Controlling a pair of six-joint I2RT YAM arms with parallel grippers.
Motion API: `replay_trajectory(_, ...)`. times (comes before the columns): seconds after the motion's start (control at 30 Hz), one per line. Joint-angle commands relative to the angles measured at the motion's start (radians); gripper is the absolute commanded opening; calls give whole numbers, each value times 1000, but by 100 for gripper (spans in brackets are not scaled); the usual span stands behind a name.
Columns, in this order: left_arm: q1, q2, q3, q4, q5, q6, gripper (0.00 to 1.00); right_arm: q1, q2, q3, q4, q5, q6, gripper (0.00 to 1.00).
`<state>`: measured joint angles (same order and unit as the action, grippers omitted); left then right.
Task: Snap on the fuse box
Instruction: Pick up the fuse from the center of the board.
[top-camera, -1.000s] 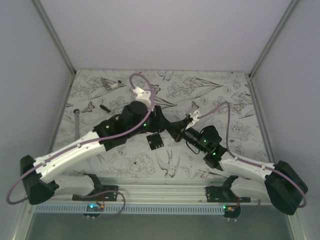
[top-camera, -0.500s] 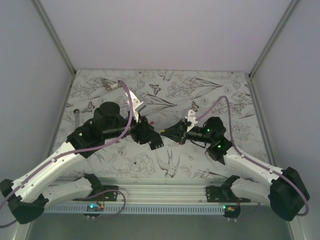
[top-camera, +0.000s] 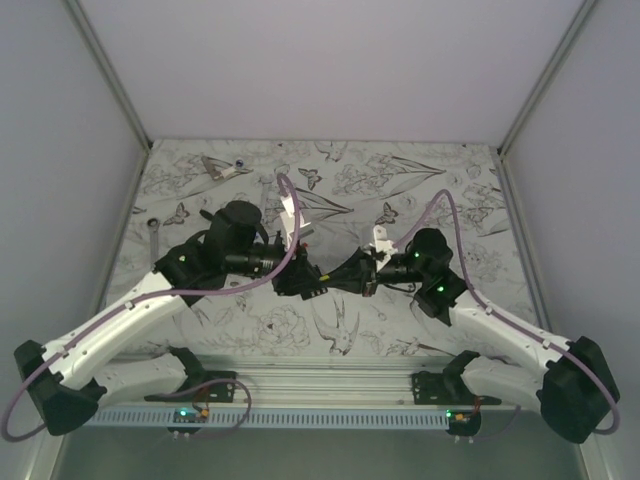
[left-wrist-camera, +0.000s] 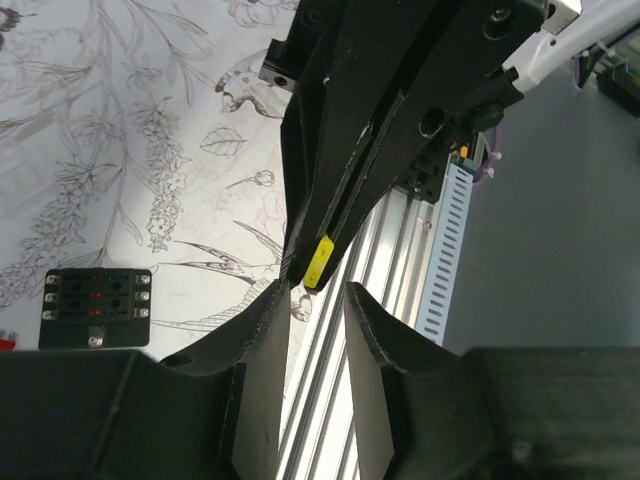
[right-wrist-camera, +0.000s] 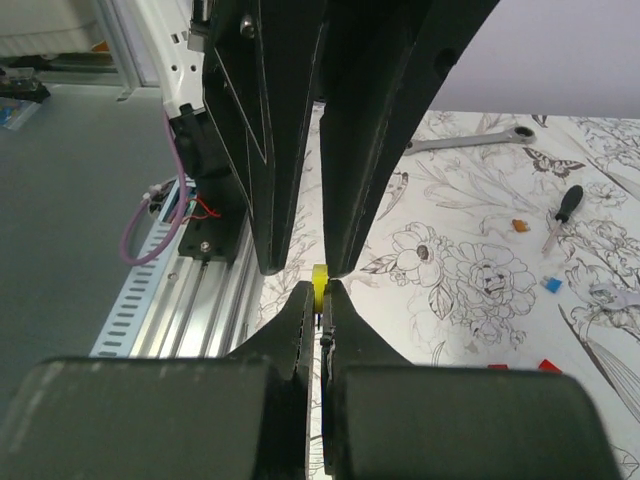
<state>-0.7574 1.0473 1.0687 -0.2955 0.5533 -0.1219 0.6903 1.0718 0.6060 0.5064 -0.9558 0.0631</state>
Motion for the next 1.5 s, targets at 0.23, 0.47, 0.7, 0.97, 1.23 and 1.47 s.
replay_trajectory(0.23,-14,23,36,-13,67,64,22,-7,47,54,-25,-27,21,0)
replay_trajectory(0.47,-26,45,43,-13,49,76,21,-7,70,65,-22,-26,47,0)
replay_trajectory(0.7,-36,50,54,-16,-2,87,29,-6,99,83,-61,-27,48,0)
replay_trajectory(0.97,-36,70,84,-91,-48,125,31,-6,113,105,-123,-29,23,0)
replay_trajectory(1.23,-36,59,108,-135,-134,151,32,-5,122,117,-164,-46,4,0)
replay_trajectory(1.47,-36,58,105,-162,-112,154,32,-6,124,122,-163,-41,12,0)
